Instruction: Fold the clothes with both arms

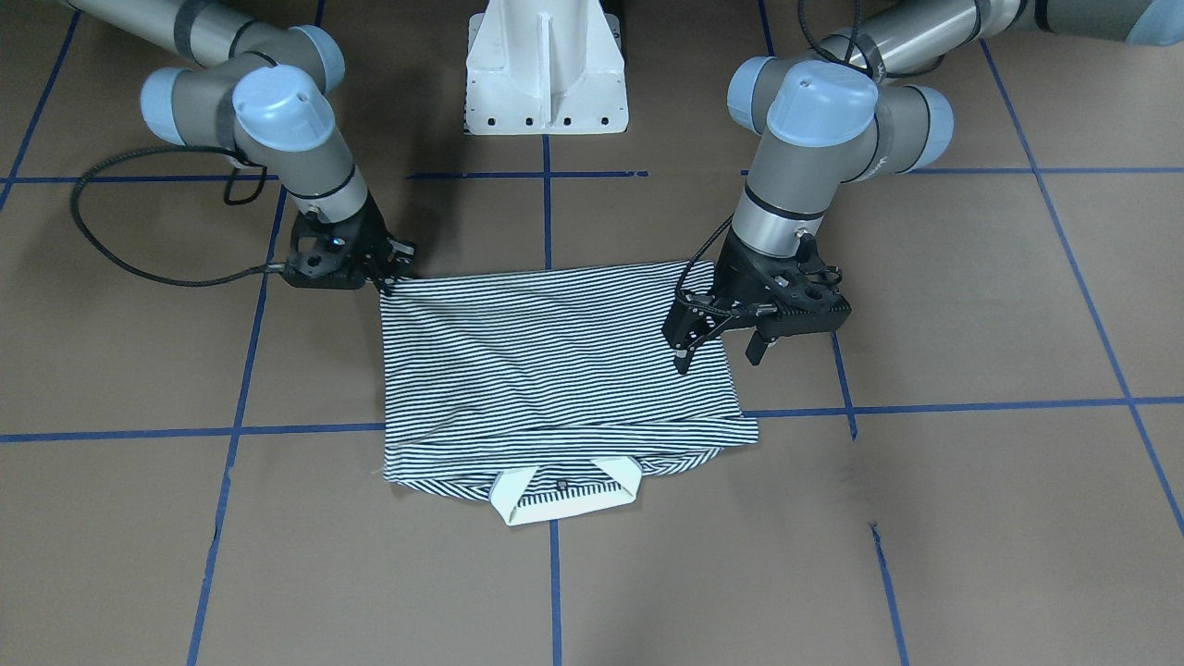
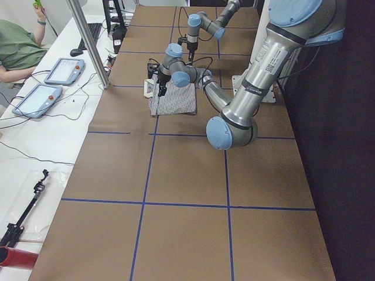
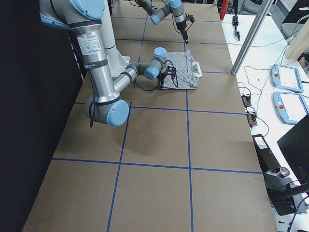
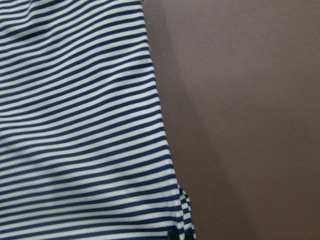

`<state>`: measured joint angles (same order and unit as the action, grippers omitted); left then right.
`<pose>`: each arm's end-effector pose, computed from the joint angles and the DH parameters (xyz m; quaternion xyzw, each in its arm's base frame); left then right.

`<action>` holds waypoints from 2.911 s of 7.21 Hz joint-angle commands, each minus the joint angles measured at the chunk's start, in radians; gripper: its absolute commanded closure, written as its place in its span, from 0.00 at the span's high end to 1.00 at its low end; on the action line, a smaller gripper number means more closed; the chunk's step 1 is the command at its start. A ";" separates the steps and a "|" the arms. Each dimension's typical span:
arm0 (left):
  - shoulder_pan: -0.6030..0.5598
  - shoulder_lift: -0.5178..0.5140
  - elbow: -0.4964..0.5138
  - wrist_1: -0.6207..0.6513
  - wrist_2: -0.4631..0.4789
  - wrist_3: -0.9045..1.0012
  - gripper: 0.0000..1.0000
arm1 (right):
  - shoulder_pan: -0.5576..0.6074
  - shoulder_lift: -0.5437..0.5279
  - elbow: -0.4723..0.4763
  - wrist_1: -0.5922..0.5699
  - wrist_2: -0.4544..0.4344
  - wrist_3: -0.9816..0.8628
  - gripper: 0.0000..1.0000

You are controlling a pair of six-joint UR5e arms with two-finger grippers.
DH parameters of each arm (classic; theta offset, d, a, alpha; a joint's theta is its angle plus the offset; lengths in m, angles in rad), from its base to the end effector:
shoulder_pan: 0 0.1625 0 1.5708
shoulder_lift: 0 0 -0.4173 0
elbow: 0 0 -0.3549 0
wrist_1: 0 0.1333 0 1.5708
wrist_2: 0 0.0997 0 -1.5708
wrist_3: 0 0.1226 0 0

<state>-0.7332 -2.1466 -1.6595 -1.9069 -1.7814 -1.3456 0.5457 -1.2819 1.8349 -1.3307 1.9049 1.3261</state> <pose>0.4193 -0.5226 0.2744 0.1381 0.4658 -0.1705 0.8572 -0.4418 -0.3772 0.3863 0.0051 -0.4105 0.0729 0.9089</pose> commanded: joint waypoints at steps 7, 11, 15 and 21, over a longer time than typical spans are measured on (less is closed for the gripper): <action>0.064 0.002 -0.022 0.002 0.002 -0.064 1.00 | -0.293 -0.410 0.359 0.016 0.123 0.157 1.00; 0.398 0.019 -0.203 0.300 0.032 -0.530 0.99 | -0.023 -0.218 0.356 0.018 0.105 0.156 1.00; 0.488 -0.010 -0.078 0.226 0.107 -0.672 0.95 | 0.000 -0.180 0.330 0.016 0.089 0.157 1.00; 0.483 -0.004 -0.088 0.210 0.120 -0.603 0.00 | 0.005 -0.180 0.330 0.016 0.089 0.157 1.00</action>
<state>-0.2479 -2.1516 -1.7381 -1.7002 -1.6593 -1.9884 0.5506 -1.4619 2.1645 -1.3146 1.9942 1.4833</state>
